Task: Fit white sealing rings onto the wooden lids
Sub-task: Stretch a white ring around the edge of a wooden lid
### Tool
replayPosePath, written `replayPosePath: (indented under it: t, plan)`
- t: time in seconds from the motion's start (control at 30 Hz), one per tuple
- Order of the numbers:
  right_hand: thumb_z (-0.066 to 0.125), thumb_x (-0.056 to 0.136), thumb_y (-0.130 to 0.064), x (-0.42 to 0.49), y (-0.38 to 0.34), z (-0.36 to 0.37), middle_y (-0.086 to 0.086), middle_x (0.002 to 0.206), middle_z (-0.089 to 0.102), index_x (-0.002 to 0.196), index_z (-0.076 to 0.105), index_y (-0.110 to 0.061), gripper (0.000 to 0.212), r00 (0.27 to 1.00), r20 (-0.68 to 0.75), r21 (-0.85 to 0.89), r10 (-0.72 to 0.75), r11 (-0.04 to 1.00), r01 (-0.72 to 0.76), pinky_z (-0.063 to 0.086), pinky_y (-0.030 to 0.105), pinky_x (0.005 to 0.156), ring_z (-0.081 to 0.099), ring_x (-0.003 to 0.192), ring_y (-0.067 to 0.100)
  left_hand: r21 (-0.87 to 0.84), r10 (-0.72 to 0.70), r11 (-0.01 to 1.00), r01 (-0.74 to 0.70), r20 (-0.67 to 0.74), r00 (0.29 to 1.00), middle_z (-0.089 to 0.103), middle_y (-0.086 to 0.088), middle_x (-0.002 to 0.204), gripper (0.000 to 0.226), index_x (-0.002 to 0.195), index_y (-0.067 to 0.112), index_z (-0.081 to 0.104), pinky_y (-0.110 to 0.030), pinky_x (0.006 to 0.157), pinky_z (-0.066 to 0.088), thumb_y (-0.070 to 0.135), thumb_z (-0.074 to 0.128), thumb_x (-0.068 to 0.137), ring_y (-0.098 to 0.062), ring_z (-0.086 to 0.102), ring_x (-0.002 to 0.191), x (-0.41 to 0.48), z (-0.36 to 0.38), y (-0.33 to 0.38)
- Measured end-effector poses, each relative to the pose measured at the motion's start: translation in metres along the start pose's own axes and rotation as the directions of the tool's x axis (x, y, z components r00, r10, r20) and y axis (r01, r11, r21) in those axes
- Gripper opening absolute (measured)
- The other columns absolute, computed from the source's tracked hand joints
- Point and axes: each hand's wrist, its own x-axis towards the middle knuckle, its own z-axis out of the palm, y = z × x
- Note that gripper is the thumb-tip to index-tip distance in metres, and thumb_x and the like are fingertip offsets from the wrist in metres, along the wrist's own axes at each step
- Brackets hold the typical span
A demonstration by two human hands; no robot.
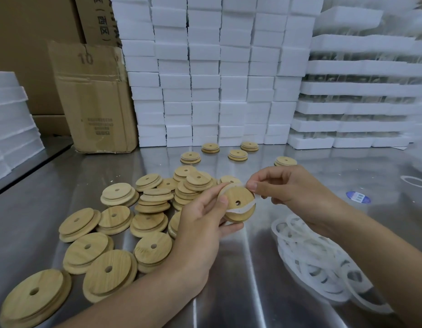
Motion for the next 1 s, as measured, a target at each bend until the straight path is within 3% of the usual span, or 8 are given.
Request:
replayPosePath:
  t: [0.13, 0.23, 0.33, 0.57, 0.73, 0.83, 1.0]
  plan:
    - [0.083, 0.086, -0.039, -0.002, 0.000, 0.002, -0.005, 0.089, 0.077, 0.089, 0.078, -0.024, 0.016, 0.998, 0.035, 0.030, 0.042, 0.999, -0.044, 0.049, 0.028, 0.077, 0.067, 0.082, 0.005, -0.031, 0.011, 0.999, -0.012, -0.032, 0.999, 0.080, -0.002, 0.118, 0.027, 0.130, 0.020, 0.069, -0.038, 0.088, 0.066, 0.012, 0.051, 0.111, -0.021, 0.078, 0.110, 0.001, -0.001, 0.000]
    - [0.083, 0.088, -0.030, -0.003, 0.001, 0.004, 0.002, 0.098, 0.080, 0.092, 0.074, -0.019, 0.014, 0.993, 0.103, 0.068, 0.063, 0.995, -0.070, 0.056, 0.033, 0.085, 0.075, 0.093, 0.012, -0.044, 0.014, 0.999, -0.016, -0.048, 0.999, 0.079, -0.003, 0.120, 0.027, 0.132, 0.018, 0.066, -0.037, 0.089, 0.065, 0.012, 0.050, 0.112, -0.022, 0.077, 0.111, 0.003, -0.001, -0.001]
    - [0.079, 0.092, -0.027, -0.003, 0.000, 0.008, 0.003, 0.095, 0.081, 0.089, 0.075, -0.020, 0.008, 0.998, 0.064, 0.048, 0.030, 0.998, -0.033, 0.055, 0.035, 0.087, 0.076, 0.091, 0.012, -0.033, 0.001, 0.999, -0.003, -0.063, 0.998, 0.080, -0.002, 0.117, 0.027, 0.132, 0.018, 0.065, -0.038, 0.091, 0.065, 0.011, 0.050, 0.112, -0.021, 0.078, 0.109, 0.004, -0.001, -0.001]
    - [0.076, 0.095, -0.022, -0.003, 0.001, 0.013, 0.000, 0.087, 0.079, 0.088, 0.080, -0.023, 0.009, 0.989, 0.118, -0.068, -0.094, 0.992, 0.102, 0.051, 0.016, 0.072, 0.069, 0.080, 0.004, 0.189, 0.044, 0.981, -0.041, -0.011, 0.999, 0.082, 0.000, 0.106, 0.018, 0.117, 0.024, 0.077, -0.041, 0.092, 0.061, 0.020, 0.063, 0.106, -0.018, 0.078, 0.104, 0.002, -0.003, -0.006]
    - [0.071, 0.099, -0.032, -0.003, -0.002, -0.003, 0.001, 0.106, 0.080, 0.098, 0.080, -0.020, 0.015, 0.982, 0.183, -0.174, 0.052, 0.985, -0.020, 0.055, 0.034, 0.092, 0.071, 0.101, 0.012, 0.101, 0.039, 0.994, -0.030, -0.091, 0.995, 0.083, -0.001, 0.106, 0.018, 0.117, 0.019, 0.076, -0.045, 0.092, 0.065, 0.013, 0.065, 0.104, -0.019, 0.079, 0.103, 0.003, -0.002, -0.007]
    - [0.071, 0.099, -0.033, -0.004, -0.002, -0.006, -0.001, 0.109, 0.079, 0.099, 0.078, -0.018, 0.017, 0.966, 0.236, -0.173, 0.109, 0.983, -0.069, 0.057, 0.031, 0.092, 0.071, 0.101, 0.006, 0.075, 0.052, 0.996, -0.044, -0.123, 0.991, 0.083, -0.001, 0.106, 0.018, 0.116, 0.020, 0.075, -0.044, 0.090, 0.065, 0.011, 0.066, 0.103, -0.018, 0.080, 0.101, 0.003, -0.001, -0.008]
    - [0.077, 0.094, -0.035, -0.003, 0.000, 0.001, 0.001, 0.104, 0.079, 0.095, 0.076, -0.016, 0.020, 0.971, 0.219, -0.156, 0.095, 0.986, -0.061, 0.057, 0.035, 0.091, 0.074, 0.102, 0.009, 0.048, 0.089, 0.995, -0.083, -0.151, 0.985, 0.082, -0.001, 0.105, 0.016, 0.118, 0.017, 0.072, -0.034, 0.082, 0.067, 0.012, 0.064, 0.104, -0.017, 0.079, 0.100, 0.004, -0.002, -0.007]
